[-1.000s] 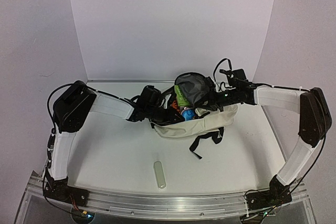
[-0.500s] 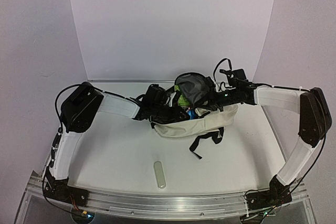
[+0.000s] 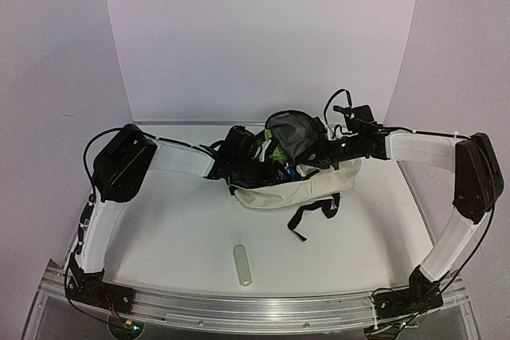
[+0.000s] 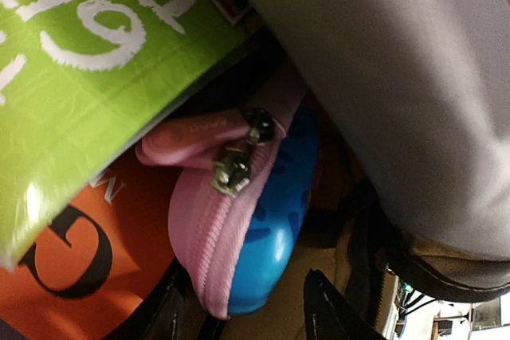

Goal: Pack the student bag
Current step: Place the stationery in the student bag.

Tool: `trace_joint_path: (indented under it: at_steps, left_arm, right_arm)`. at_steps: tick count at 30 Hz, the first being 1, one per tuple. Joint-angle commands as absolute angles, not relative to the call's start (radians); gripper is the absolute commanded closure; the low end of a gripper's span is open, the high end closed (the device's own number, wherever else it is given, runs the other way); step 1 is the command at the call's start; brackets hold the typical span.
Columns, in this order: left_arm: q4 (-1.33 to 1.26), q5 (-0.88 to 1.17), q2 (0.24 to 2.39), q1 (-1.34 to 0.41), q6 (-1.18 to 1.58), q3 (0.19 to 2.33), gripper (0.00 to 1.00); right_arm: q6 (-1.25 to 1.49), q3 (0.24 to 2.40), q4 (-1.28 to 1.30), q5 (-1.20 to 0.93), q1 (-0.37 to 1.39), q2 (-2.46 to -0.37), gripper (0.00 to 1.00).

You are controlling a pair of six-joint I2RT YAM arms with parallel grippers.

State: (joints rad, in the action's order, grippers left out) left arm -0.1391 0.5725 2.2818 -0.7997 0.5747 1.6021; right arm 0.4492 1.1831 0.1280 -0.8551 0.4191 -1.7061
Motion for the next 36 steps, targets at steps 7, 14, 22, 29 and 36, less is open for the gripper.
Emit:
trace_joint_path:
  at_steps: [7, 14, 22, 29, 36]
  left_arm:
    - [-0.059, 0.453, 2.007, -0.715, 0.564, 1.457, 0.38]
    - [0.019, 0.347, 1.915, -0.586, 0.570, 1.351, 0.23]
    - [0.127, 0.311, 2.000, -0.521, 0.570, 1.402, 0.24]
    - [0.132, 0.343, 2.086, -0.491, 0.604, 1.464, 0.25]
    - [0.118, 0.412, 2.162, -0.482, 0.612, 1.535, 0.28]
  right_arm:
    - [0.394, 1.156, 0.098, -0.855, 0.419, -1.622, 1.00]
    - [0.289, 1.128, 0.174, -0.734, 0.420, -1.590, 1.00]
    - [0.044, 1.192, 0.320, -0.369, 0.539, -1.549, 1.00]
    - [-0.186, 1.311, 0.395, 0.006, 0.735, -1.645, 1.00]
    - [-0.296, 1.336, 0.480, 0.058, 0.795, -1.678, 0.71]
